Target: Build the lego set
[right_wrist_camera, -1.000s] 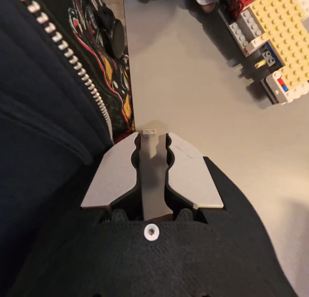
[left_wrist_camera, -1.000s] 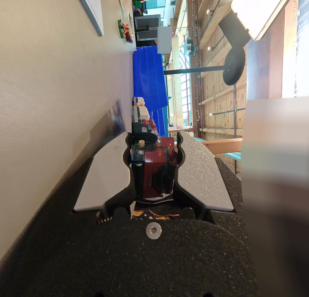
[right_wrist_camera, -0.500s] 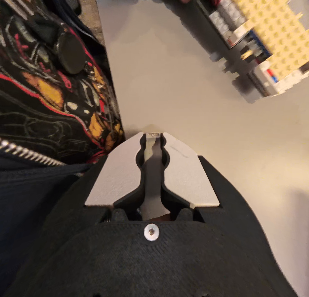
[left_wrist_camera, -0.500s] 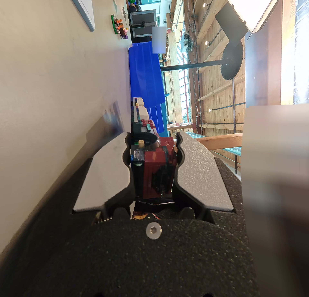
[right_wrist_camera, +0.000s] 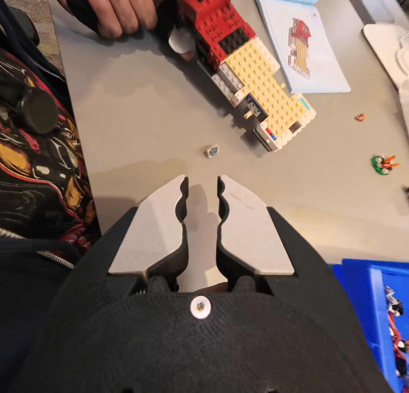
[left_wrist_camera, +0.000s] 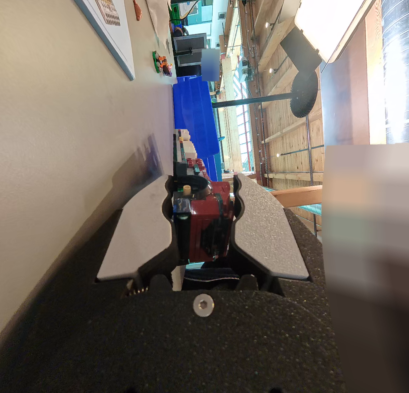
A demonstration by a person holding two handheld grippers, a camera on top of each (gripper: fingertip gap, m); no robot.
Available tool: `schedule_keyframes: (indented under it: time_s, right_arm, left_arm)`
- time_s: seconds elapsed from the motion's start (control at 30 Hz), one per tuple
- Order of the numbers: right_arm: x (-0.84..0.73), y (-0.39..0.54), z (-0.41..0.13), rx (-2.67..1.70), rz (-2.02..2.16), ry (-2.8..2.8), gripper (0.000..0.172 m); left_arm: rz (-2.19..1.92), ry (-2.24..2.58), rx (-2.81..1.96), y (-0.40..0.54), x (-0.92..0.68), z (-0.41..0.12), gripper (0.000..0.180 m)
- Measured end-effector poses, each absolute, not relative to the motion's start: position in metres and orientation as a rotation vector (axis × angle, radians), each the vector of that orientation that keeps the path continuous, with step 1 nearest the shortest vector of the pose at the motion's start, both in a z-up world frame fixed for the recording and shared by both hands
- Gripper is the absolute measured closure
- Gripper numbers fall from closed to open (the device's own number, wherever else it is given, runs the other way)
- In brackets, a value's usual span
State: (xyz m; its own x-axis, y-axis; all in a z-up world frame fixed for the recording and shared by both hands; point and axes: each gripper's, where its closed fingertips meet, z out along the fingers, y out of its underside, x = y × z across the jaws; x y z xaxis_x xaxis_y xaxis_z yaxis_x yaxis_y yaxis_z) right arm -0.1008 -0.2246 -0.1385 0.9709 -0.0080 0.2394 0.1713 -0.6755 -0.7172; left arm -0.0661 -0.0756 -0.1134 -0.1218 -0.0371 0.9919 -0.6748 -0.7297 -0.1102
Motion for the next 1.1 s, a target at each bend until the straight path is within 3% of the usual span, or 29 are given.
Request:
schedule_keyframes:
  time_s: [0.33, 0.53, 0.73, 1.0, 1.1]
  right_arm:
    - [-0.082, -0.197, -0.167, -2.405, -0.206, -0.016, 0.147]
    - [-0.072, -0.176, -0.142, -2.310, -0.308, -0.111, 0.144]
    - [-0.056, -0.152, -0.122, -2.296, -0.617, -0.499, 0.118]
    - [-0.062, -0.117, -0.133, -2.416, -0.391, -0.812, 0.087]
    - [-0.059, -0.109, -0.140, -2.470, -0.394, -0.852, 0.085]
  left_arm:
    - [1.906, -0.789, 1.723, -0.074, -0.060, -0.115, 0.128]
    - [1.909, -0.768, 1.698, -0.076, -0.060, -0.113, 0.128]
    - [1.896, -0.839, 1.671, -0.080, -0.064, -0.111, 0.128]
    - [1.866, -0.902, 1.633, -0.088, -0.072, -0.109, 0.128]
    - [1.864, -0.886, 1.615, -0.089, -0.073, -0.107, 0.128]
